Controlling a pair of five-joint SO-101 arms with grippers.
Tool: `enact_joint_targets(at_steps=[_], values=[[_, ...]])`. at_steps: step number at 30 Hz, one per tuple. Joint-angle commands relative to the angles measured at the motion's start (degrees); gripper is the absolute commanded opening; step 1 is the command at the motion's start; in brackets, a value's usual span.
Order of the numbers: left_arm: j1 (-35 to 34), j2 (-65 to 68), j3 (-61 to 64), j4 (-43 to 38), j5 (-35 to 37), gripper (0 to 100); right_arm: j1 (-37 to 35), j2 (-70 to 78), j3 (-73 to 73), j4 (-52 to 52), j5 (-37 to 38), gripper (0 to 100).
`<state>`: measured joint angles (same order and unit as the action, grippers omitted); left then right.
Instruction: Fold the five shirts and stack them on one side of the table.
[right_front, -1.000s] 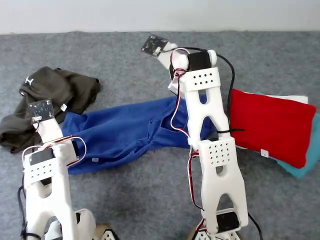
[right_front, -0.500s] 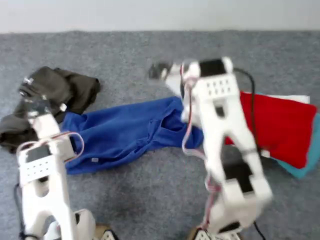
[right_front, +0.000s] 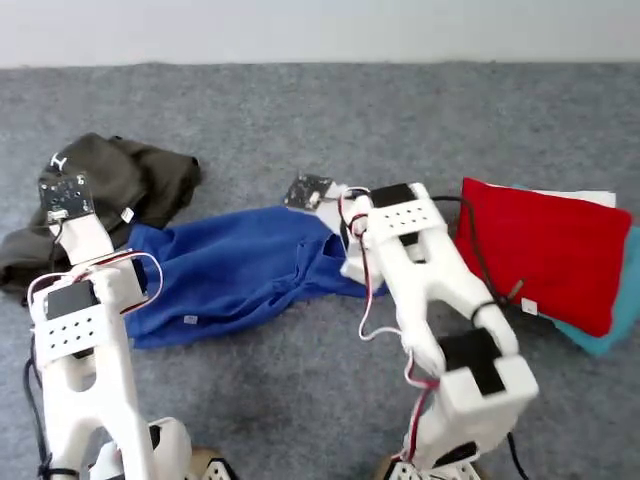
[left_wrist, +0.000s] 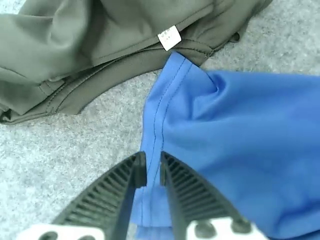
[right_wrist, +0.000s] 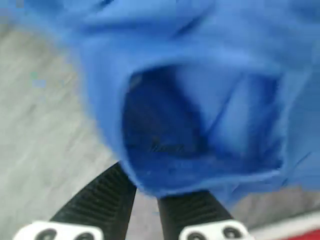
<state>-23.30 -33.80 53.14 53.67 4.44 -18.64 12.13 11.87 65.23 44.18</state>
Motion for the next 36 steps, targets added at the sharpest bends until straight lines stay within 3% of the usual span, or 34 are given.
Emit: enact_joint_targets(at_steps=[1,13,21,25,28,32,36], values=[[-0.09,-1.23,-1.71,0.0,-0.09,6,-0.48,3.74,-8.62,-6.9,-2.46,0.9],[-0.18,-1.23,-1.63,0.18,-0.09,6,-3.82,24.92,-30.95,-8.57,-2.99,0.9],[0.09,-1.58,-2.15,0.35,-0.09,6,-0.84,15.43,-42.29,17.63,-2.81,0.9],[0.0,-1.32,-4.18,2.37,0.18,6,-1.27,11.3,-45.63,24.75,-2.81,0.9],[0.0,-1.23,-7.43,6.68,0.18,6,-5.76,10.42,-45.63,27.82,-3.34,0.9],[-0.18,-1.14,-11.03,10.11,0.26,6,-11.47,16.04,-43.96,21.41,-8.0,0.9],[-0.18,-1.14,-12.7,12.13,0.26,9,-12.62,26.59,-44.13,13.93,-12.31,0.9]])
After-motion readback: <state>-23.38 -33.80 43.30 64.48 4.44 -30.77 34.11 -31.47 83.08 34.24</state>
